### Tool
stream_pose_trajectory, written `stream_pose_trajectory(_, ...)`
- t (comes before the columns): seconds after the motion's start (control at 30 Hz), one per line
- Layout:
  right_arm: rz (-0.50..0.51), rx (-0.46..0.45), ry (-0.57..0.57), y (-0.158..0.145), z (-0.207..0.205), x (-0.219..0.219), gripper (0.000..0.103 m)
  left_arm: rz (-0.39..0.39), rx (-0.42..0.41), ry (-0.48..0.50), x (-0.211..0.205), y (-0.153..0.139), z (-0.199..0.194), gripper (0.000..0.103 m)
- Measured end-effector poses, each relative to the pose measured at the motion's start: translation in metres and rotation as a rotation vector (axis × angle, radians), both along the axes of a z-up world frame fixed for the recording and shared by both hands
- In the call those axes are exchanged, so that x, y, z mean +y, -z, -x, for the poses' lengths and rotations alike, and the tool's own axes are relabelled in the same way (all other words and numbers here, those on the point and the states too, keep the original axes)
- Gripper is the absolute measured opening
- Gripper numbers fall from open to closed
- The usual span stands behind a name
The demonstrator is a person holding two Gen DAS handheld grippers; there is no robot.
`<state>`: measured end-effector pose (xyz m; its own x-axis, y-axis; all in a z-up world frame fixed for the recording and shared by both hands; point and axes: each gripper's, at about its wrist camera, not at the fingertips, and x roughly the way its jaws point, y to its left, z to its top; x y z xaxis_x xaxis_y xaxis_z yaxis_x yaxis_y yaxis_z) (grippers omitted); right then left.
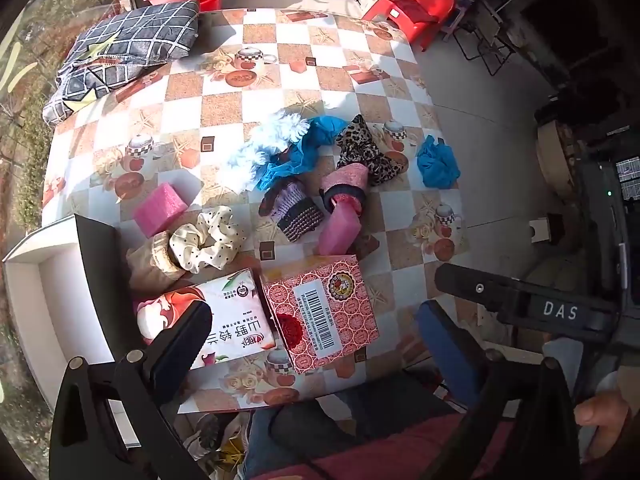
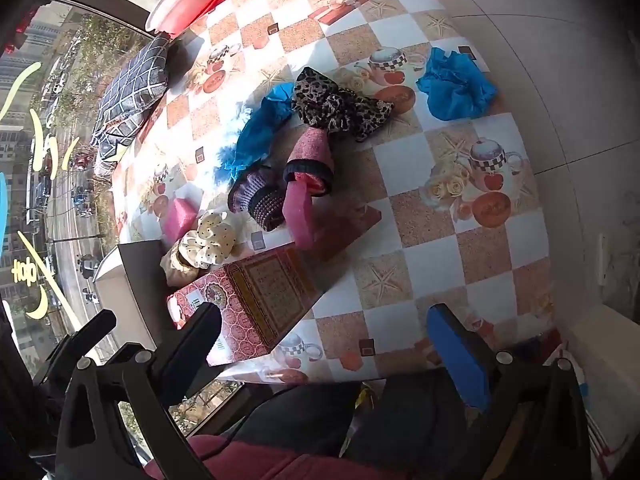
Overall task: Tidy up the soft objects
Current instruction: 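Move both tools toward the pile of soft items on the table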
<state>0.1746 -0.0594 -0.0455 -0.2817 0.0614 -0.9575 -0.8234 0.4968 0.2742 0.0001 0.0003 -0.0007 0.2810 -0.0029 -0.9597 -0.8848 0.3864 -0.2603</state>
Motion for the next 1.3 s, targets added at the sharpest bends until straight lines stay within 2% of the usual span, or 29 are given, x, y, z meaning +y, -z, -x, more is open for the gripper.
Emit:
stream_pose_trajectory(0.13,0.019,-0.006,-0.005,0.003,0.002,0.0,0.103,0.031,-0.016,-0.006,0.004,-0.004,0.005,0.103)
stream_pose_trajectory(0.27,0.024,-0.006,-0.007,0.004,0.003,0.002,0.103,0.008,0.002,-0.014,0.006,-0.002,0.001,0.103)
stream_pose_trajectory(0.43,0.026,-0.008,-0.008,0.004,0.005,0.004,0.103,0.02,-0.005,-0.021,0.007,0.005,0.007,0.103)
stream_pose_trajectory(0.57,0.031,-0.011,-0.008,0.005,0.006,0.004,0.103,0.019,0.021,-0.021,0.007,0.007,0.007,0.103)
stream_pose_trajectory(0.97,0.036,-0.019,0.006,0.005,0.002,0.004,0.103,0.029,-0.025,-0.033,0.01,0.012,0.009,0.103)
stream_pose_trajectory(1.1,0.042,-0.018,0.026,0.008,-0.004,0.003,0.103,0.021,-0.07,-0.048,0.018,0.016,0.014,0.103)
stream_pose_trajectory(1.3,0.04,-0.028,0.046,0.009,-0.013,0.004,0.103,-0.024,-0.045,-0.055,0.032,0.016,0.021,0.103)
